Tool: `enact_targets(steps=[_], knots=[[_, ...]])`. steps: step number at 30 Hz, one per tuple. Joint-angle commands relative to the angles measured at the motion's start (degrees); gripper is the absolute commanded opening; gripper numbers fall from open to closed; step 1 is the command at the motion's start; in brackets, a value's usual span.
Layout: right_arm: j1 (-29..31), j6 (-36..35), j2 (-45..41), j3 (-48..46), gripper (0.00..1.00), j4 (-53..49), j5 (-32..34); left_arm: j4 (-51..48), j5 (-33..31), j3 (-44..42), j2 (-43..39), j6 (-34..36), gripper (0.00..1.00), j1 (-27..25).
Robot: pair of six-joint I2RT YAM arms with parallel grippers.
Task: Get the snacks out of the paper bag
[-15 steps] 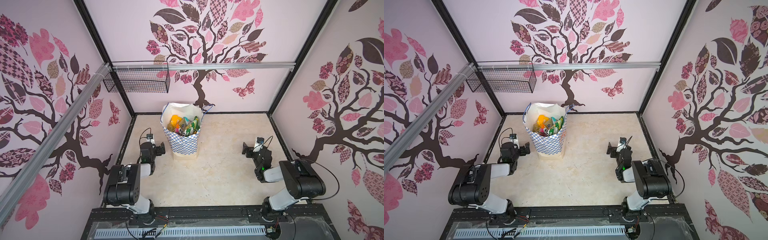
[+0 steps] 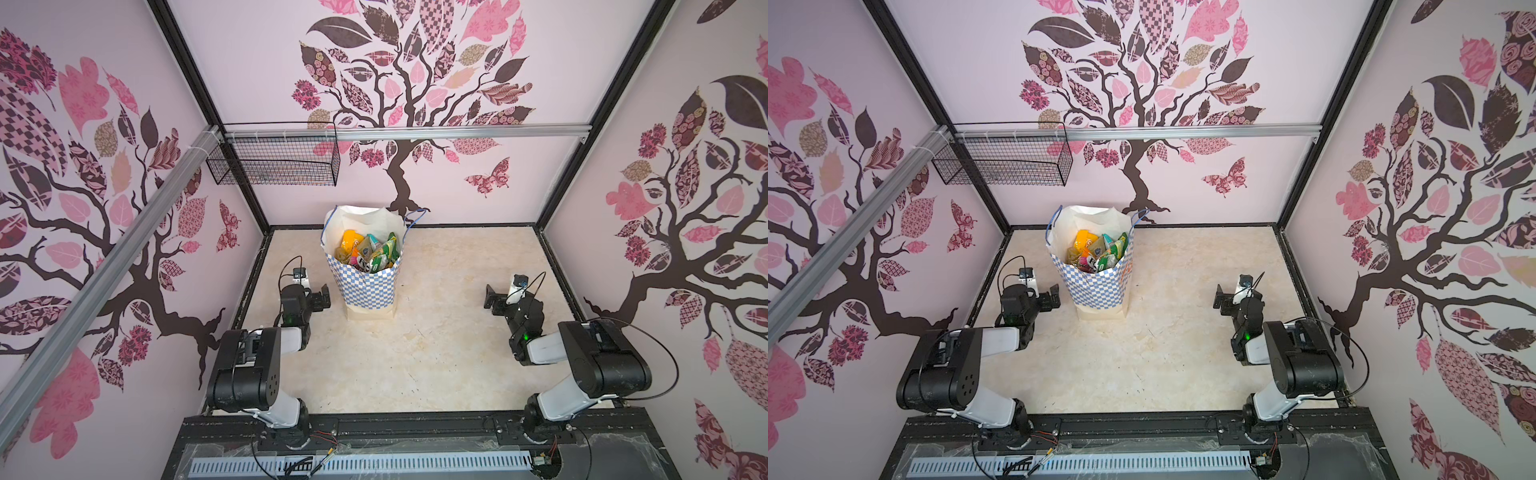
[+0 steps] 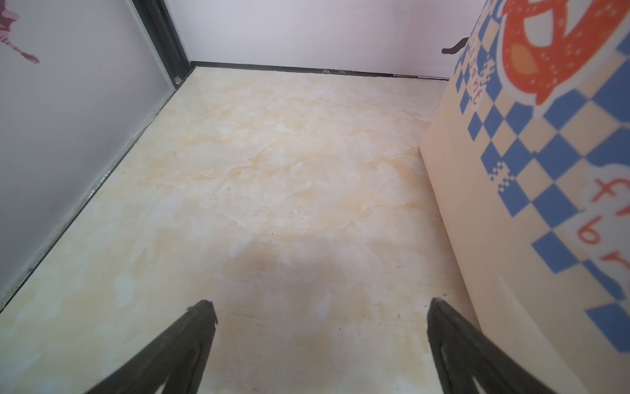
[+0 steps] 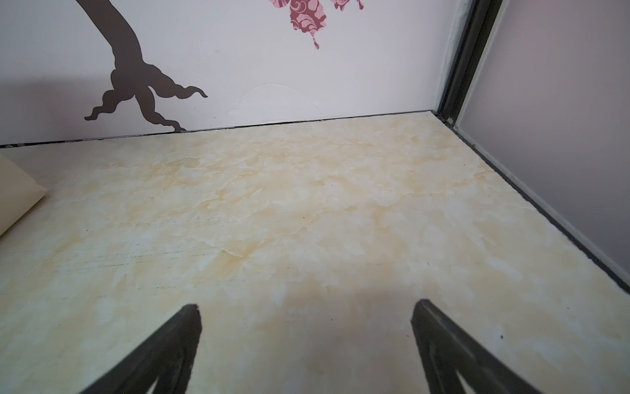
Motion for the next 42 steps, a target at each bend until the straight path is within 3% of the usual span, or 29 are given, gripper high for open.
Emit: enact_targets(steps=[1,13,16,18,21,24,27,30,32,35,38,42], knots=[[0.07,0.04,-0.78,0.76,1.0,-0.49,-0.17,0.93,-0.1,0.89,-0.69,0.0,0.99,0.08],[0.0,-0.05,-0.94,0.62,1.0,-0.18,-0.1,0.8,0.74,0.99,-0.73,-0.38,0.99,0.6],[0.38,-0.66,-2.17,-1.57,0.99,4.12,-0.17,0.89,0.82,0.9,-0.77,-0.27,0.99,0.66],[1.36,-0.2,-7.64,-0.44,1.0,-3.56,4.23,0.89,0.83,0.87,-0.79,-0.25,0.99,0.6],[1.37,8.56,-18.31,8.16,0.99,-29.27,12.24,0.84,0.83,0.89,-0.79,-0.16,0.99,0.59],[1.35,15.15,-25.75,14.12,0.99,-43.32,11.36,0.89,0.84,0.88,-0.82,-0.15,0.99,0.59],[1.35,25.34,-31.86,17.15,1.0,-52.47,4.31,1.51,0.08,0.5,-0.91,-0.11,0.99,0.51],[1.43,26.55,-33.44,24.0,1.0,-64.66,-11.78,2.05,-4.66,-0.59,-3.08,-1.28,0.99,-0.06],[1.37,26.78,-33.13,28.66,1.0,-72.13,-19.49,-9.02,-7.89,1.69,-7.94,-1.95,0.98,-0.19],[1.86,28.66,-33.13,31.13,1.0,-75.18,-30.44,-15.51,-14.18,2.55,-12.76,-6.68,0.98,-0.15],[6.43,28.25,-32.49,34.58,1.0,-77.75,-35.33,-21.17,-16.0,4.16,-17.91,-12.62,0.98,-0.09],[14.31,26.04,-31.96,39.91,1.0,-82.14,-33.74,-34.65,-15.89,11.3,-23.66,-18.85,0.98,-0.13]])
